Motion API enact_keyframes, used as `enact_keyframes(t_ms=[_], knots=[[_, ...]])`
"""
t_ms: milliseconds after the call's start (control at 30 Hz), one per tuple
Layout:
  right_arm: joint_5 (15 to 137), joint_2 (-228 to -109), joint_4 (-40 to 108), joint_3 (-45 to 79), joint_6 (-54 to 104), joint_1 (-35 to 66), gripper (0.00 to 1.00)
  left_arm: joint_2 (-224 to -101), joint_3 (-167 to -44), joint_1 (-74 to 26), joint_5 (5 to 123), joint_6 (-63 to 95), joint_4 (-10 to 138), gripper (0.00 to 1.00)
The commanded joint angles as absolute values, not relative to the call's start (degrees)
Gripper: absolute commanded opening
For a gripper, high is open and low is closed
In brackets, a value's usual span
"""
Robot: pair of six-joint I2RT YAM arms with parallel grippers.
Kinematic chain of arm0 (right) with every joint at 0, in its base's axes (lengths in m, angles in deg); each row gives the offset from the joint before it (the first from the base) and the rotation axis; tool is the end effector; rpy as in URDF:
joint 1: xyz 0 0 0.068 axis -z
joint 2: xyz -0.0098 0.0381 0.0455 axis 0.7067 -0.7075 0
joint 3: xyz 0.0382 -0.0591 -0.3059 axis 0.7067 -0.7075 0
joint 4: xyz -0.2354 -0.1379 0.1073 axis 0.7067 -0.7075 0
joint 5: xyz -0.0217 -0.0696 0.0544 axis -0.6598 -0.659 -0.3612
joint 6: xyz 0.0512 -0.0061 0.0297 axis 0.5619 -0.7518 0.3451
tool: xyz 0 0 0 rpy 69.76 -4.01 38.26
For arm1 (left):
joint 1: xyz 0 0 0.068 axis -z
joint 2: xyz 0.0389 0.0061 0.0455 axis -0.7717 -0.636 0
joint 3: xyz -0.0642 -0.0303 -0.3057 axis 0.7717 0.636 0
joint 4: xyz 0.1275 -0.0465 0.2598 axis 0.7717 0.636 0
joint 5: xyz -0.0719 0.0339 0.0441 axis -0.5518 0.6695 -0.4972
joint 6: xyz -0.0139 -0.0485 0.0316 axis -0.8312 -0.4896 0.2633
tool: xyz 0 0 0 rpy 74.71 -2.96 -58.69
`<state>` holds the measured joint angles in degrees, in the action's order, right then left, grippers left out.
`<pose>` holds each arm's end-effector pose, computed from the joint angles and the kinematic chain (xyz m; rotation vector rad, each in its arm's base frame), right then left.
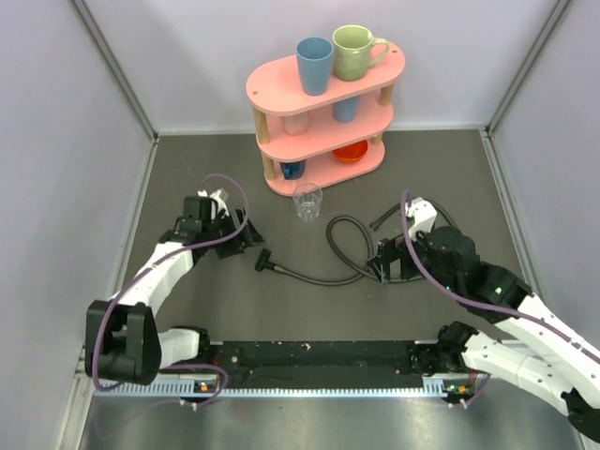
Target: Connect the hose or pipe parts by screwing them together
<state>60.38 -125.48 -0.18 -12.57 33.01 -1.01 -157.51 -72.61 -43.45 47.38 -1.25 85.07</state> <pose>0.1099 0.1051 0.3464 -0.4762 2.0232 0.5178 0.2568 -0.0504 0.2220 -0.2829 2.4875 -0.8062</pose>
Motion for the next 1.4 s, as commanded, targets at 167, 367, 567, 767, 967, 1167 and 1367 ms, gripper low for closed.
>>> enact_keyframes(t_ms=[167, 367, 567, 767, 967, 1167, 1367], knots=[[49.65, -118.54, -10.28, -2.24, 44.63, -0.65, 0.99, -140.90, -84.80, -41.28, 43.79, 5.46, 90.39, 0.99], [49.65, -115.28, -11.25, 2.77, 43.14, -0.74, 0.99, -127.97, -86.66, -39.52, 37.36, 3.36, 87.14, 0.99], [50.09, -111.24, -12.13, 3.66, 44.11, -0.74, 0.99, -115.58, -81.21, -39.52, 37.09, -1.65, 80.91, 0.99], [48.42, -108.60, -12.57, 3.75, 43.06, -0.74, 0.99, -109.67, -78.48, -39.43, 36.04, -3.24, 80.90, 0.99], [48.60, -108.69, -12.57, 2.96, 42.44, -0.74, 0.99, -109.31, -79.36, -39.43, 36.56, -4.21, 81.25, 0.99], [48.60, -108.69, -12.57, 1.91, 42.44, -0.74, 0.99, -109.93, -80.15, -39.52, 37.00, -4.56, 82.22, 0.99], [48.25, -108.69, -12.48, 2.08, 41.56, -0.65, 0.99, -109.75, -81.03, -39.52, 37.52, -4.04, 82.48, 0.98]])
